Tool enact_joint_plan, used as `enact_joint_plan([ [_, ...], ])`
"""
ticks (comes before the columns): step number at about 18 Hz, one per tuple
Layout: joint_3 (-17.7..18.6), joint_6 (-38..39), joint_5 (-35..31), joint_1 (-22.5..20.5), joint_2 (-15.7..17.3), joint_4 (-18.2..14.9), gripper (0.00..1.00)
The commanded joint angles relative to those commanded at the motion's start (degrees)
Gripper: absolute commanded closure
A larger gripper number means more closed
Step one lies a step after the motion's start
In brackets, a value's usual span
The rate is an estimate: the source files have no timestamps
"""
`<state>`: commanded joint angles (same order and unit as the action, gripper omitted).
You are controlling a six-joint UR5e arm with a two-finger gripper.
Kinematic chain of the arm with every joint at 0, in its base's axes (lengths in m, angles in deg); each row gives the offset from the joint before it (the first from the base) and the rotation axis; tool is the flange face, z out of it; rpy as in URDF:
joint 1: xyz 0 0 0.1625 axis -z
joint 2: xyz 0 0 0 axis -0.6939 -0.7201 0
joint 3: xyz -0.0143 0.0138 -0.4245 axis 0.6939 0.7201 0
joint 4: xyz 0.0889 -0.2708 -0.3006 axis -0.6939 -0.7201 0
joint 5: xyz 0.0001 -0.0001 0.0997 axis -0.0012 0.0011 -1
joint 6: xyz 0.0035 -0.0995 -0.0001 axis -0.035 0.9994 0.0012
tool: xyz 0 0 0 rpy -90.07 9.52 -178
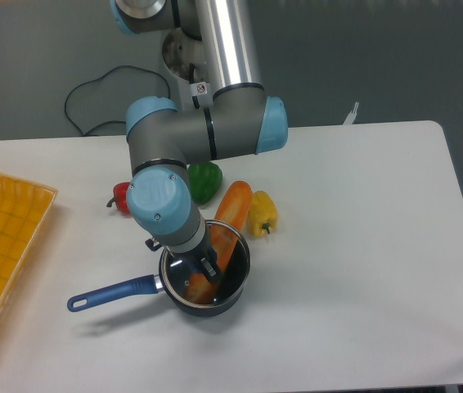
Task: Close the pot lid
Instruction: 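Adjust the lid position on the saucepan rim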
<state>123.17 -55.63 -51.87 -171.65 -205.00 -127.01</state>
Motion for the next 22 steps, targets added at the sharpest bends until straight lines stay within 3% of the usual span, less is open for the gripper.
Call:
enact_joint_plan([
  [8, 0.0, 0.18, 0.0, 0.26, -0.18, 0.0, 0.61],
  [15, 0.0, 0.27, 0.09, 0.35, -0.09, 0.0, 0.42],
  [18, 0.0, 1.14, 0.09, 0.35, -0.18, 0.0, 0.27],
  [22, 0.0, 1.23, 0.18, 0.35, -0.09, 0.0, 0.22],
])
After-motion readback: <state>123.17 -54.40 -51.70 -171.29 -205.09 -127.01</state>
